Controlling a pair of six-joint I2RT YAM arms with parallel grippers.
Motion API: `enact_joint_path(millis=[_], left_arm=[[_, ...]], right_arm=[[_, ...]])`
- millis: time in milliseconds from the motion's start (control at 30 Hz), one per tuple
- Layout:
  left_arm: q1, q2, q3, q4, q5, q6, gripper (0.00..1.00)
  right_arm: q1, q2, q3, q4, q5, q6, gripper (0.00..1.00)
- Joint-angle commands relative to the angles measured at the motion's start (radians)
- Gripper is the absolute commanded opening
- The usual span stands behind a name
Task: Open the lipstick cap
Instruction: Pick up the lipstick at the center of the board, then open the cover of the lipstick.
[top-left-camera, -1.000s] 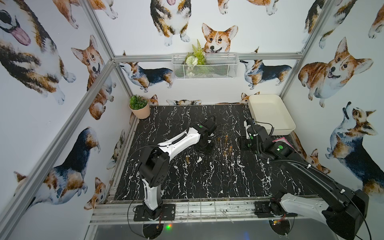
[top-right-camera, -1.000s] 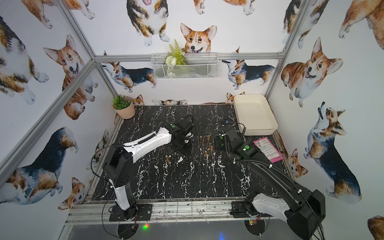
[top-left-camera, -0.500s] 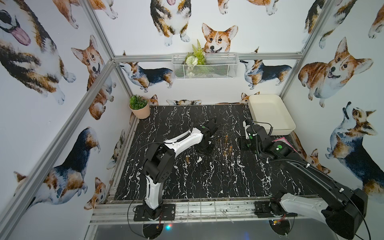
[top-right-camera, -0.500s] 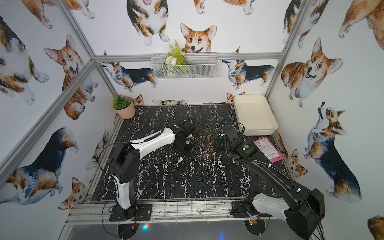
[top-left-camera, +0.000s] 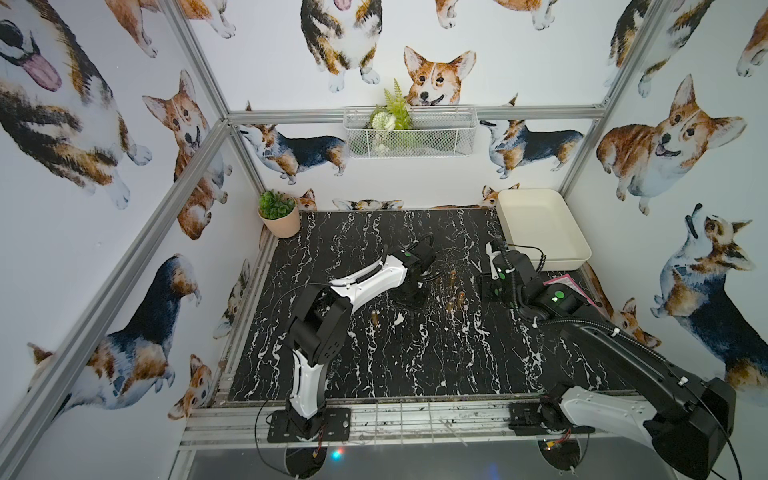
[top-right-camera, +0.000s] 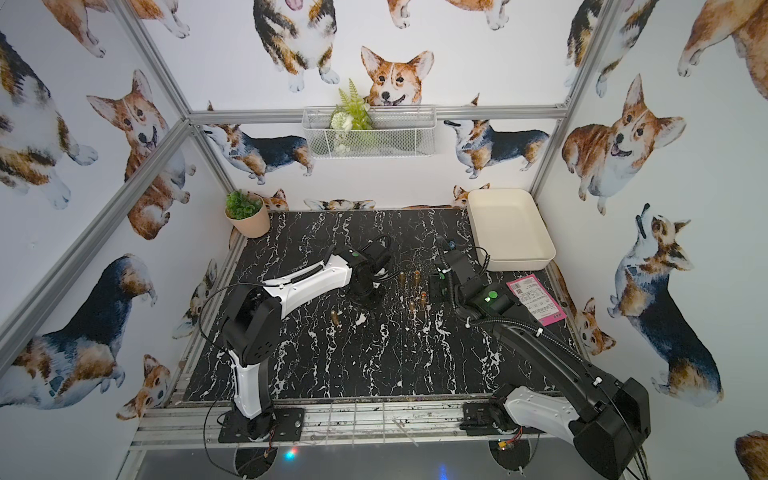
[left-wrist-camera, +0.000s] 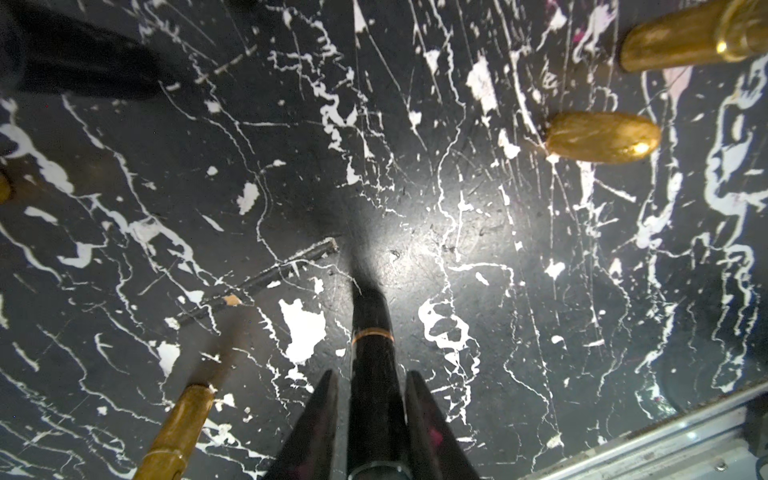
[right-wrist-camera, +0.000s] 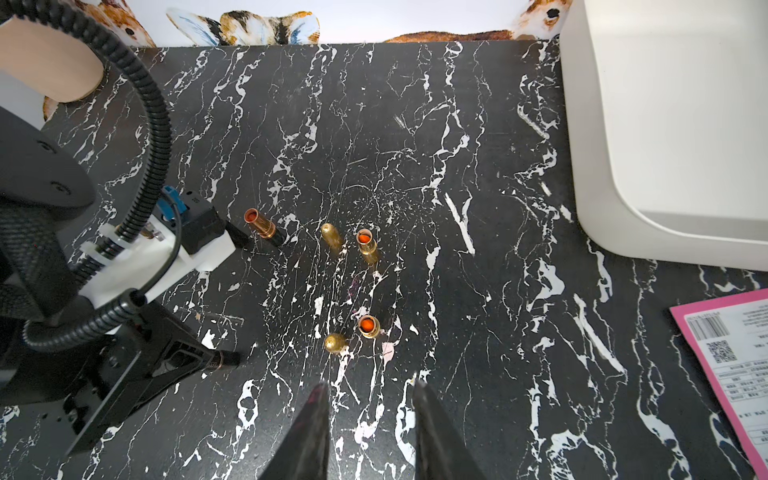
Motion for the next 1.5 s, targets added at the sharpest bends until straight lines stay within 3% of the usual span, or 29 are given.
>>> enact_joint_path(millis=[0, 467, 633, 967, 1467], left_arm=[[0.000, 0.003, 0.009, -0.022, -0.010, 0.009, 0.24], [0.000, -0.049, 0.123, -0.121, 0.012, 0.027, 0.18], [0.000, -0.062, 0.212, -0.173, 0.080, 0.035, 0.18], [0.007, -0.120, 0.330, -0.222, 0.291, 0.024, 0.18], [0.064, -0.201, 0.359, -0.232, 0.517, 0.022, 0.17]], right_arm=[[0.000, -0.001, -0.002, 0.035, 0.007, -0.011, 0.36], [0.000, -0.001, 0.003, 0.035, -0.029, -0.033, 0.36], [0.000, -0.028, 0.006, 0.042, -0.060, -0.069, 0.36], [0.004, -0.050, 0.045, 0.019, -0.276, -0.183, 0.36], [0.105, -0.055, 0.079, 0.050, -0.404, -0.257, 0.43]])
